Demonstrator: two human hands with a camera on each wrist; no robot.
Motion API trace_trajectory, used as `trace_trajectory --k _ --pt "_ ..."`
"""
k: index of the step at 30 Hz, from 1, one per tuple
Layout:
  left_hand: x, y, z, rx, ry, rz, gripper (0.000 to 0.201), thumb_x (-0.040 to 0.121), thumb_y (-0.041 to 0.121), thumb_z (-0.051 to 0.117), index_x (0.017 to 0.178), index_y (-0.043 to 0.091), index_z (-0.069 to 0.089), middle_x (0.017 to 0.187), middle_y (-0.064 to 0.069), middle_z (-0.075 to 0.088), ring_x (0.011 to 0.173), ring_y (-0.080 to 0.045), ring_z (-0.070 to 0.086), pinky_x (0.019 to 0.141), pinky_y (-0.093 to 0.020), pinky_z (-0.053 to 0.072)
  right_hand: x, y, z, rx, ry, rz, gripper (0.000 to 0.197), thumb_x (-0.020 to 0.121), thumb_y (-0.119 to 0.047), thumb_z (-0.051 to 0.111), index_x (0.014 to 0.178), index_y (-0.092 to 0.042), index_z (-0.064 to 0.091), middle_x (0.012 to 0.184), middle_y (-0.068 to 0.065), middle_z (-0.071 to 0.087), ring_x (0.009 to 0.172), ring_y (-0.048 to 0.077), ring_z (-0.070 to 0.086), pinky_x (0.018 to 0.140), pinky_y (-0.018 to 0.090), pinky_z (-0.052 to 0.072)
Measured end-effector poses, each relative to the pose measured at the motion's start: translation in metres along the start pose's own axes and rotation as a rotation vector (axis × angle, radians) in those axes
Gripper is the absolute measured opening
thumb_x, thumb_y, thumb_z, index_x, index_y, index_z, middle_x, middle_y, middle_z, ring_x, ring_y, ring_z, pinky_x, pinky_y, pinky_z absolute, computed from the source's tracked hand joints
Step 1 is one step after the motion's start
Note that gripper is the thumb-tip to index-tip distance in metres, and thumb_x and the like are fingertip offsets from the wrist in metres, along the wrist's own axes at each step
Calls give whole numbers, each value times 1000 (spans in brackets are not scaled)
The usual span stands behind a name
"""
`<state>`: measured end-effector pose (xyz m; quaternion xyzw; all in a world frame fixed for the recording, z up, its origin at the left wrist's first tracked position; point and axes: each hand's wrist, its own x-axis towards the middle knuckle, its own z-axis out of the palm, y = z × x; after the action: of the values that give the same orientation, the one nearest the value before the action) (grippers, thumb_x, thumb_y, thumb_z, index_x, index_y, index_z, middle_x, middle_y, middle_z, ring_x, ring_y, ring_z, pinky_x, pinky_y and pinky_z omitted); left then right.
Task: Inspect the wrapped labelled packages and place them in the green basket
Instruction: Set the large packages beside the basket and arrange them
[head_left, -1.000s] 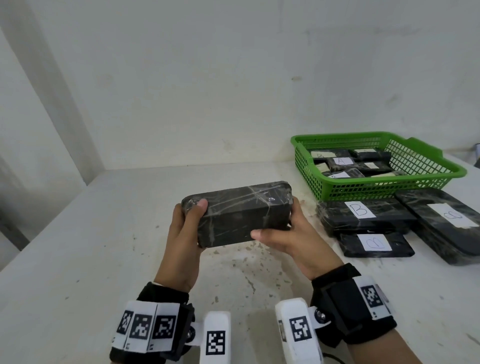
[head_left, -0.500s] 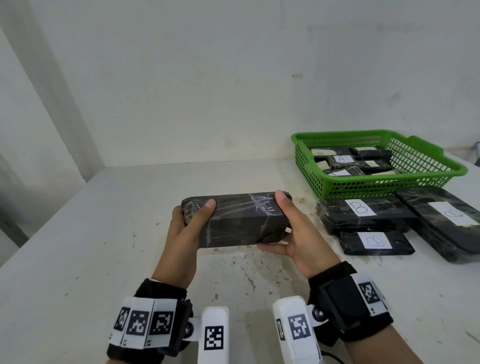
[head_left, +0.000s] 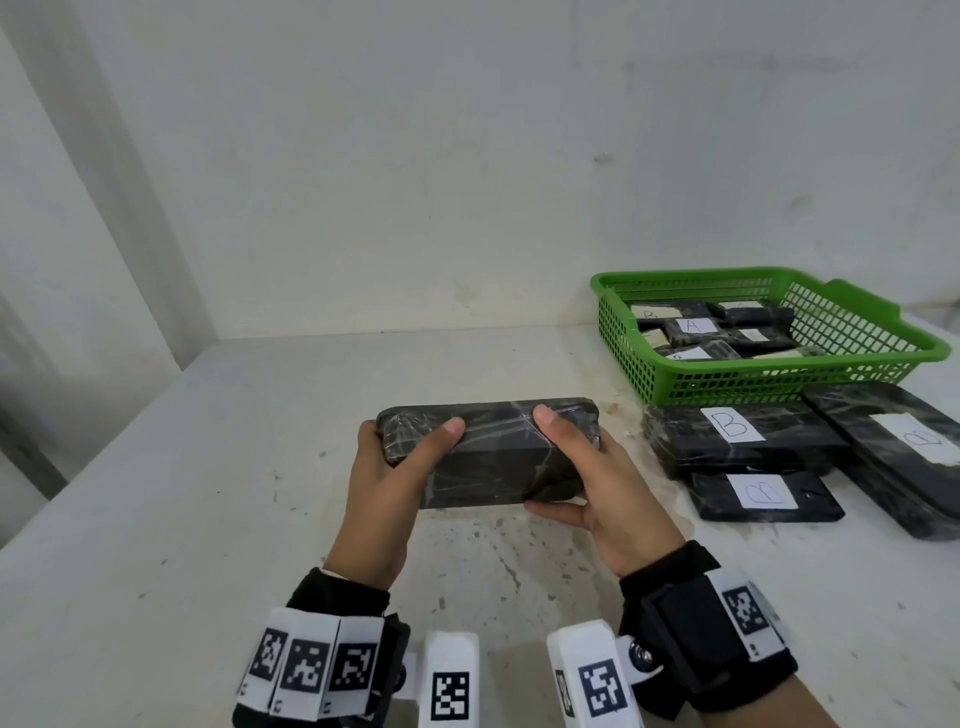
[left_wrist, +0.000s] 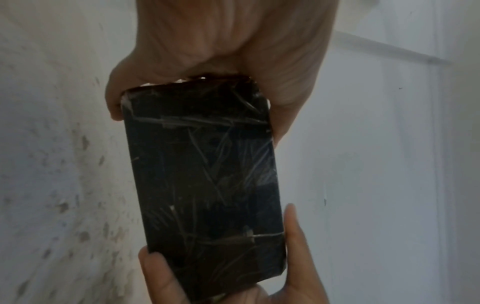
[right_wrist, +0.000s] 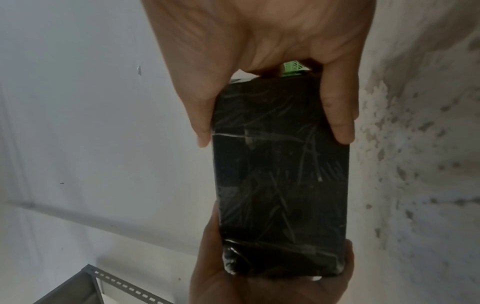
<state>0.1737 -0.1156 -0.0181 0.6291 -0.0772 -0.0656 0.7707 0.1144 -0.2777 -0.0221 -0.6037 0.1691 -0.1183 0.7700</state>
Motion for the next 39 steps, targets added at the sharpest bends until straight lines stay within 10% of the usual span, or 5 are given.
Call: trace_trajectory --k 17,24,29,36,39 --pt "1 -1 -1 51 -40 31 61 62 36 82 112 18 52 112 -6 69 102 -22 69 86 -37 56 -1 4 3 2 31 -38 86 48 -62 76 123 -24 55 113 1 70 100 18 69 89 44 58" --pt "2 -7 -5 119 -62 94 72 52 57 83 109 25 54 126 -11 58 108 -23 66 96 -47 53 3 1 2 112 21 -70 74 57 -40 79 124 -14 59 111 6 73 90 12 73 68 25 57" --pt "1 -2 -9 240 -74 183 64 56 57 76 106 24 52 122 -5 45 99 12 50 75 -1 42 4 3 -4 0 -29 -74 68 53 -57 76 114 -33 56 113 -6 72 104 13 66 92 38 48" --pt "6 -1 -17 190 -62 240 49 58 46 78 100 37 54 127 -24 47 105 -34 59 91 -33 49 9 -1 -9 217 -104 -70 52 71 -55 71 104 -16 59 105 11 61 93 29 66 92 47 56" --pt "8 -2 -19 114 -57 258 42 57 37 75 95 37 57 133 -25 45 103 -26 62 83 -25 48 8 -5 -14 273 -126 -109 34 82 -45 56 103 -18 60 108 7 56 96 24 62 92 48 54"
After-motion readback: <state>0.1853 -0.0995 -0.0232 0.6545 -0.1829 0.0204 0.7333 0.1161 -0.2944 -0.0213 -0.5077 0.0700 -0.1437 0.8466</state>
